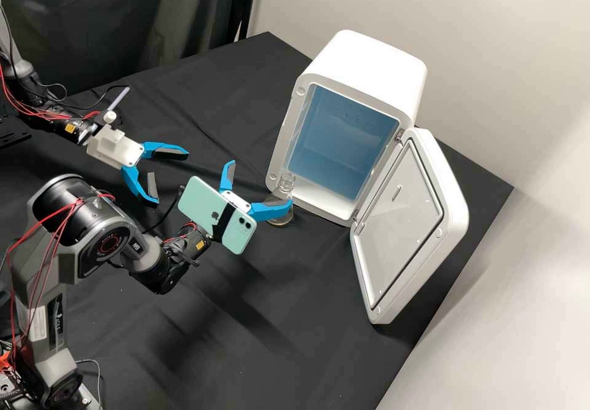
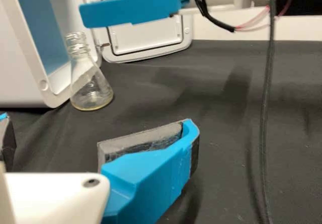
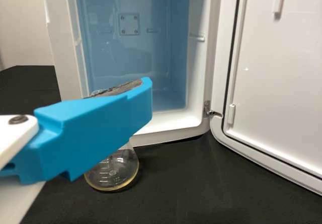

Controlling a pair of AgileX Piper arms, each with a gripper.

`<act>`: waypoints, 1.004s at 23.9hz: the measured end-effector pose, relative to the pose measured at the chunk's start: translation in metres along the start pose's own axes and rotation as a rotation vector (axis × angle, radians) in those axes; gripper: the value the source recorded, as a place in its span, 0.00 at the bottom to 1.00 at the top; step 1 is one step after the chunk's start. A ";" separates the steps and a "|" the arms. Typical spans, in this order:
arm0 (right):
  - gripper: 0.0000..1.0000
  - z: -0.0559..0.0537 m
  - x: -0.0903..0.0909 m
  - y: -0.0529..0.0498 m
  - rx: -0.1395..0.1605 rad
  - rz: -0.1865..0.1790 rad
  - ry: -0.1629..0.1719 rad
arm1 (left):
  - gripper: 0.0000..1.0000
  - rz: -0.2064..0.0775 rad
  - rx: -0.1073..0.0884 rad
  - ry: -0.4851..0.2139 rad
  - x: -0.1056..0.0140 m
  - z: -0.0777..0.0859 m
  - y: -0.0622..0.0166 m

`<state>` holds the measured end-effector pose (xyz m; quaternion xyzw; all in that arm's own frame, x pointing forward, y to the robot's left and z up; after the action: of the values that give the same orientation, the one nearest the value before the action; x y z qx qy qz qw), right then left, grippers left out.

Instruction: Place the flask in the incubator

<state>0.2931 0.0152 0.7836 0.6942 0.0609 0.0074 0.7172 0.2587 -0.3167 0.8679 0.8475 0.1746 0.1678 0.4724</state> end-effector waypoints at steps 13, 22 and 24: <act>1.00 0.012 0.002 -0.050 -0.113 -0.172 -0.024 | 1.00 0.000 0.001 -0.001 0.000 0.000 0.0001; 1.00 0.024 0.021 -0.078 -0.113 -0.238 -0.034 | 1.00 0.000 0.001 -0.001 0.000 0.000 0.0001; 1.00 0.026 0.025 -0.081 -0.112 -0.241 -0.036 | 1.00 0.000 0.001 -0.001 0.000 0.000 0.0001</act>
<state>0.3144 -0.0117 0.7019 0.6406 0.1306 -0.0879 0.7516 0.2591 -0.3166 0.8680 0.8477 0.1743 0.1674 0.4722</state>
